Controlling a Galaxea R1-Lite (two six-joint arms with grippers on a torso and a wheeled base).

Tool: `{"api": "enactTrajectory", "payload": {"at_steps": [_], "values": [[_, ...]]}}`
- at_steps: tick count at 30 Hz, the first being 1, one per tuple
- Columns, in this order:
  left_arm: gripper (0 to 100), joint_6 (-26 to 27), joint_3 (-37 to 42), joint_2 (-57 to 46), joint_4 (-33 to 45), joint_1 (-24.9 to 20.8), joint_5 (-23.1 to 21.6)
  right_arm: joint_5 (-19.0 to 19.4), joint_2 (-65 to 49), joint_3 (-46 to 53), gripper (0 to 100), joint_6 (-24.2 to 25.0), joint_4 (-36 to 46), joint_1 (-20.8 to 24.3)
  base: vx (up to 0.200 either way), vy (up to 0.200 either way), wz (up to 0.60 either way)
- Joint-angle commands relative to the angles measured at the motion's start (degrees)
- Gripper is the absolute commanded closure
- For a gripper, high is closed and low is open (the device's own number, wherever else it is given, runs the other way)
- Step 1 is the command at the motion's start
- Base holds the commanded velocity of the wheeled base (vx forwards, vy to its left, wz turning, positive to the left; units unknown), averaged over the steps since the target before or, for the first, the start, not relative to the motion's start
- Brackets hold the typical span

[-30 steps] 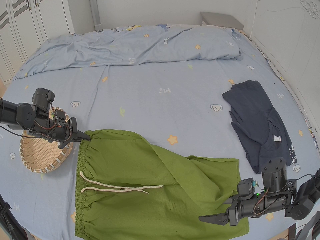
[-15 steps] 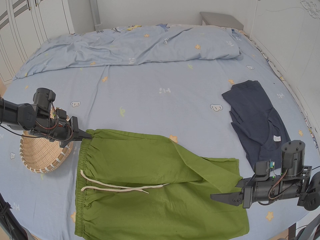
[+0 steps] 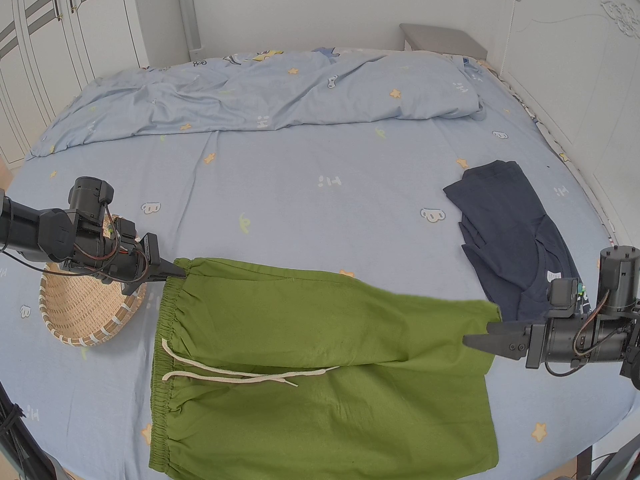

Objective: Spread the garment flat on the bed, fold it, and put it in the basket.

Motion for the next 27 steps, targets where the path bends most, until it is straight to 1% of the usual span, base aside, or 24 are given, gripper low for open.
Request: {"api": "enactTrajectory", "payload": {"at_steps": [1, 6, 10, 13, 14, 15, 16, 17, 18, 19, 21, 25, 27], "values": [[100, -0.65, 0.35, 0.18, -1.00, -0.04, -0.08, 1.51, 1.69, -1.54, 0, -0.09, -0.36, -3.76, 0.000, 0.000, 0.00], [100, -1.88, 0.52, 0.27, -2.49, -0.04, 0.01, 1.59, 4.68, -2.16, 0, -0.62, -0.53, -6.22, 0.000, 0.000, 0.00], [100, -1.79, 0.70, 0.27, -2.58, -0.21, -0.08, 1.51, 4.15, -2.16, 0, -1.06, -0.18, -6.48, 0.000, 0.000, 0.00], [100, -1.79, 0.70, 0.27, -2.58, -0.21, -0.08, 1.51, 3.45, -1.81, 0, -1.15, 0.08, -7.53, 0.000, 0.000, 0.00], [100, -1.79, 0.70, 0.27, -2.58, -0.21, -0.08, 1.33, 2.66, -1.19, 0, -1.59, 0.08, -8.50, 0.000, 0.000, 0.00], [100, -1.79, 0.61, 0.27, -2.58, -0.21, -0.08, 1.33, 2.66, -0.58, 0, -2.73, 0.08, -9.64, 0.000, 0.000, 0.00], [100, -1.79, 0.61, 0.27, -2.58, -0.21, -0.08, 1.33, 2.66, -0.58, 0, -2.73, 0.08, -9.64, 0.000, 0.000, 0.00], [100, -1.79, 0.61, 0.36, -2.67, -0.21, 0.01, 1.33, 2.92, 0.48, 0, -6.07, 0.08, -12.54, 0.000, 0.000, 0.00], [100, -1.79, 0.61, 0.36, -2.67, -0.21, -0.08, 1.33, 2.92, 0.65, 0, -6.69, 0.08, -12.98, 0.000, 0.000, 0.00], [100, -1.79, 0.61, 0.71, -2.67, -0.21, -0.08, 1.24, 3.10, 0.92, 0, -9.23, 0.17, -14.65, 0.000, 0.000, 0.00], [100, -1.71, 0.52, 0.97, -2.67, -0.21, 0.01, 1.24, 3.89, 1.09, 0, -10.38, 0.43, -15.18, 0.000, 0.000, 0.00], [100, -1.71, 0.61, 0.97, -2.67, -0.21, 0.01, 1.24, 7.58, 0.92, 0, -10.73, -0.18, -14.30, 0.000, 0.000, 0.00], [100, -1.71, 0.61, 0.89, -2.67, -0.13, 0.01, 1.24, 10.48, -0.05, 0, -10.64, -1.23, -12.98, 0.000, 0.000, 0.00]]}}
